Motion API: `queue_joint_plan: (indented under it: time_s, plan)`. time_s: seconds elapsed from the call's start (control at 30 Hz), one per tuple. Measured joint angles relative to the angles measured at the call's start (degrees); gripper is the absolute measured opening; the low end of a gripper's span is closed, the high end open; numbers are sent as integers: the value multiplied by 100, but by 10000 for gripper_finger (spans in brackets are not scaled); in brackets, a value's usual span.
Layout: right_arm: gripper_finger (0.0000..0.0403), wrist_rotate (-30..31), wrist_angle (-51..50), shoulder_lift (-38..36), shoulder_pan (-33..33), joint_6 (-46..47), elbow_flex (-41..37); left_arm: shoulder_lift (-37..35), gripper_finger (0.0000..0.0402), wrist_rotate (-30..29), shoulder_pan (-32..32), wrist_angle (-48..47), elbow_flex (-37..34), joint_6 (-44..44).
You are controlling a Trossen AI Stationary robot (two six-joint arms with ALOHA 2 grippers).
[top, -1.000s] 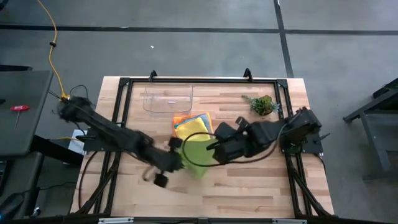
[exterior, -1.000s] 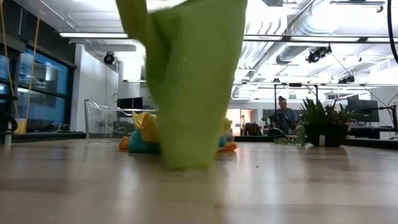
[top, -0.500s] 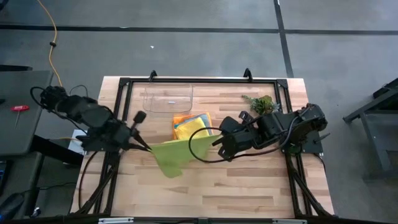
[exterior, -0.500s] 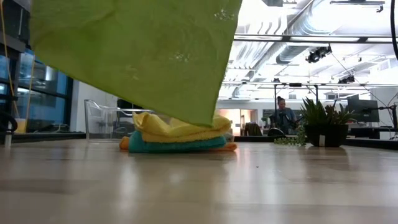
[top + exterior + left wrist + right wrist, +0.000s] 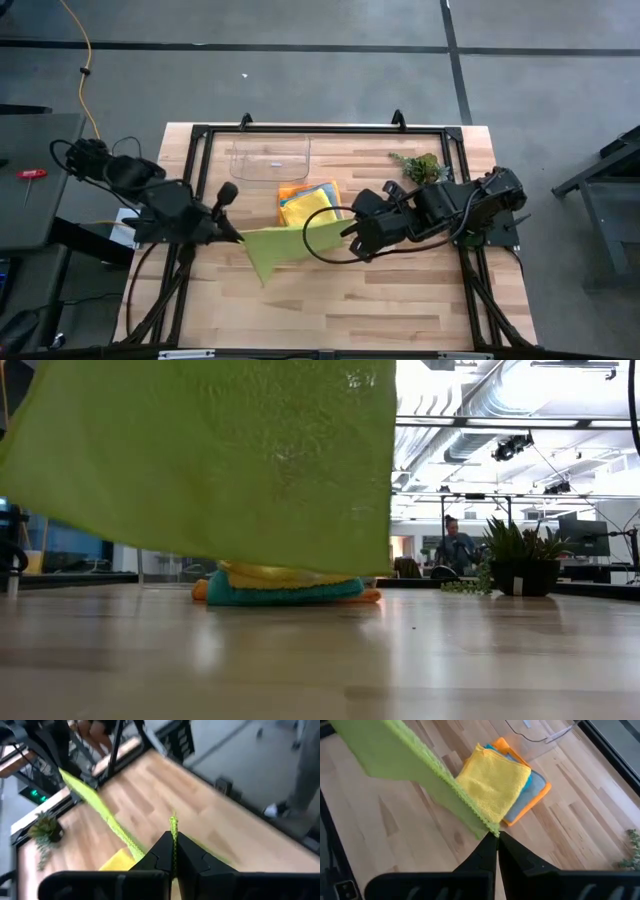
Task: Fold microfiber towels
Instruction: Fold the green towel
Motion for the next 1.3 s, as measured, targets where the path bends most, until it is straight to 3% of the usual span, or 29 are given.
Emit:
queue_joint_plan:
  time_s: [0.63, 1.0, 1.3]
  plan:
    - [0, 21, 50, 61, 99, 416, -2, 477, 0, -440, -26, -234, 0, 1542]
    - [0, 655, -35, 61, 114, 502, -4, 541, 0, -2575, -541, -298, 0, 3175]
    - [0, 549, -283, 222, 735, 1297, -7, 962, 0, -2136, -1123, -613, 2, 2577]
